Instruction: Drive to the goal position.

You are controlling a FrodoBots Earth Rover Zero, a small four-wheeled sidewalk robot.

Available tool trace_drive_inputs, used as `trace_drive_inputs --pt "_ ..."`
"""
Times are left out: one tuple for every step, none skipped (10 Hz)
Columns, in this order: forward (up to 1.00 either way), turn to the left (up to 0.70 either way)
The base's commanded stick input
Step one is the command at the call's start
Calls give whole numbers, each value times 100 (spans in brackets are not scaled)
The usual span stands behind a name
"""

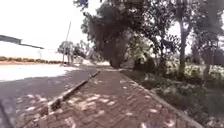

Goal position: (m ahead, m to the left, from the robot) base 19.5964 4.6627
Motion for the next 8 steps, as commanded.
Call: trace_drive_inputs --pt "85 34" --pt "85 34" --pt "85 24" --pt "85 8" --pt "85 0" --pt "85 0" --pt "85 0" --pt "85 0"
